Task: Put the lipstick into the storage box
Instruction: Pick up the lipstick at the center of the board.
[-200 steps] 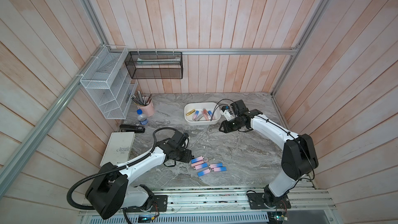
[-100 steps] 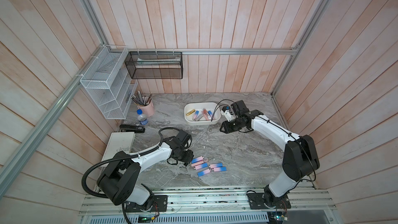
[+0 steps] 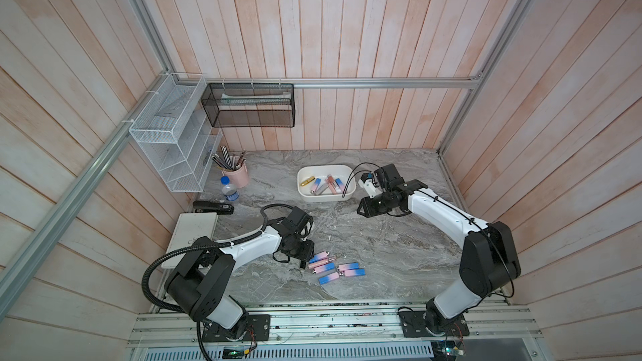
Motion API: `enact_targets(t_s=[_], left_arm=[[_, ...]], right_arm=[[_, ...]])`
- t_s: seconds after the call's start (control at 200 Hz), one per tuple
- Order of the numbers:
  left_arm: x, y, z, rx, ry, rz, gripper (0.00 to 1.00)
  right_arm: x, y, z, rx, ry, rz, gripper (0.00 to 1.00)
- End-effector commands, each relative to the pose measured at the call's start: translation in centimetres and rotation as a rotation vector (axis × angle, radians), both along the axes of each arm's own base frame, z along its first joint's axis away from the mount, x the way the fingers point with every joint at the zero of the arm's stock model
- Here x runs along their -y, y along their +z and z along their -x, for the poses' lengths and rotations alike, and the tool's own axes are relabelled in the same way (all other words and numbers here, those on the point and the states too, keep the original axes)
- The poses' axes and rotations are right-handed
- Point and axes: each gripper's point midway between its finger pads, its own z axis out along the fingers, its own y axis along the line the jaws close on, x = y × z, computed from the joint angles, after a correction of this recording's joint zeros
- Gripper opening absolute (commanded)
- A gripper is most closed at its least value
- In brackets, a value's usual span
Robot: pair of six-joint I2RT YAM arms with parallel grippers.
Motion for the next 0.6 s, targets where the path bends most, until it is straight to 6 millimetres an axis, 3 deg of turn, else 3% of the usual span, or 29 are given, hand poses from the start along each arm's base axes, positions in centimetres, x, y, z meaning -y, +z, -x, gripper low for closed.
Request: enact_targets(t_s=[0.0, 0.495, 0.595], left_arm=[[-0.6, -1.3, 0.5, -0.03, -0.015, -0.049, 0.49], [-1.9, -2.5, 1.1, -0.068, 0.049, -0.083, 0.45], [-2.1, -2.7, 1.2, -0.072, 0.057, -0.09, 0.34]], right_arm=[[0.4, 0.7, 0.5, 0.013, -0.018, 0.002, 0.38], [0.7, 1.2, 0.6, 0.019, -0.025, 0.013, 0.38], [0.7, 1.2, 0.7, 0.018, -0.022, 0.014, 0.38]])
